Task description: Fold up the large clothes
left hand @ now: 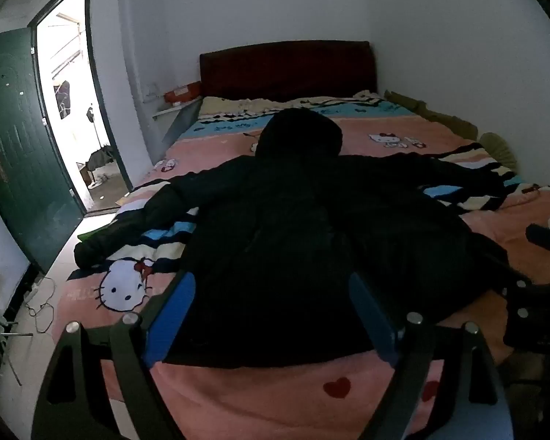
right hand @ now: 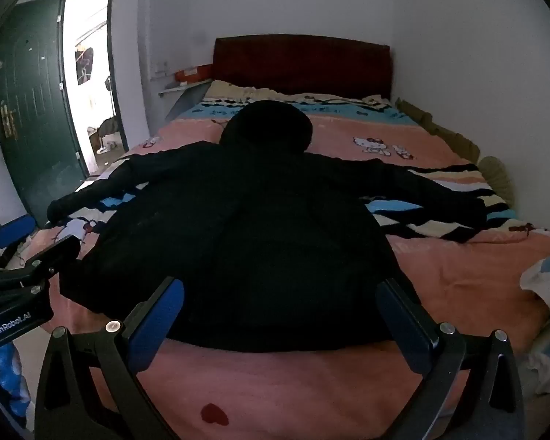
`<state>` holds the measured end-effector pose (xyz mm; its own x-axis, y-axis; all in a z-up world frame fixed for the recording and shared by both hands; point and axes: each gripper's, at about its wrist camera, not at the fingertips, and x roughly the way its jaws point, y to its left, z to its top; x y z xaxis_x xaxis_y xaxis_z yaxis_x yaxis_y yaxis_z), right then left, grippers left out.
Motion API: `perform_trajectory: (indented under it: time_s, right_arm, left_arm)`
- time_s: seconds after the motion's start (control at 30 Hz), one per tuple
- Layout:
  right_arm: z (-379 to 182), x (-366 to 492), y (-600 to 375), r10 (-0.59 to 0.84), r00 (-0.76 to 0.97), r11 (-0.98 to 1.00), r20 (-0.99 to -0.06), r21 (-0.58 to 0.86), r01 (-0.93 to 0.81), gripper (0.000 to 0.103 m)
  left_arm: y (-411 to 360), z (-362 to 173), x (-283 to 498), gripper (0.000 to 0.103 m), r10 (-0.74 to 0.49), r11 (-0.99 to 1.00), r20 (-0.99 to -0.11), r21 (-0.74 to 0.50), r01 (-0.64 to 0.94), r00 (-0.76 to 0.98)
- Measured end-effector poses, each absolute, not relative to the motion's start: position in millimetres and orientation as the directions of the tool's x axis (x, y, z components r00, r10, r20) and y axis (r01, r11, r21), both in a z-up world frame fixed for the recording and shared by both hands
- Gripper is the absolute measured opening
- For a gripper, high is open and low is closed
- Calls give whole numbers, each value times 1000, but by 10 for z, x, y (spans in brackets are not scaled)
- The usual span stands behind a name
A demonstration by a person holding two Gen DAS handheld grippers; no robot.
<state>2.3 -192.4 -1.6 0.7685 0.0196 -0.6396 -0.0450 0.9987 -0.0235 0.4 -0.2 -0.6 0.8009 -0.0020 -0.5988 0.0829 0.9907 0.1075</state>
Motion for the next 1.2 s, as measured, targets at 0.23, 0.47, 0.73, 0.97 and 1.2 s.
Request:
perform_trajectory:
  time_s: [0.23,0.47,0.73,0.97,1.2]
  right_arm:
    - [-9,37,-1942,16,767,998,-641,-30,-46,103]
    - [-94,102,-1910,4,756,999,-654,-38,-38,103]
    - [-128,155,-1943,1,752,999,-659,-36,-33,103]
    - [-144,174,-1972,-8,748,999,-664,-36,-22,103]
    - [-170,210,-1997,-18,743,999,-669,-37,-9,103]
  left_arm:
    - [-23,-49,66,86,-5,991,-606,104,85,795]
    - [-71,-112,132,86,-1,991,-609,103,80,793]
    - [-53,-159,113,86,-20,991,-618,91,97,786]
    - [-72,-170,132,86,-24,991,-620,89,100,784]
    - [-93,-198,166,86,-27,991,-625,86,102,780]
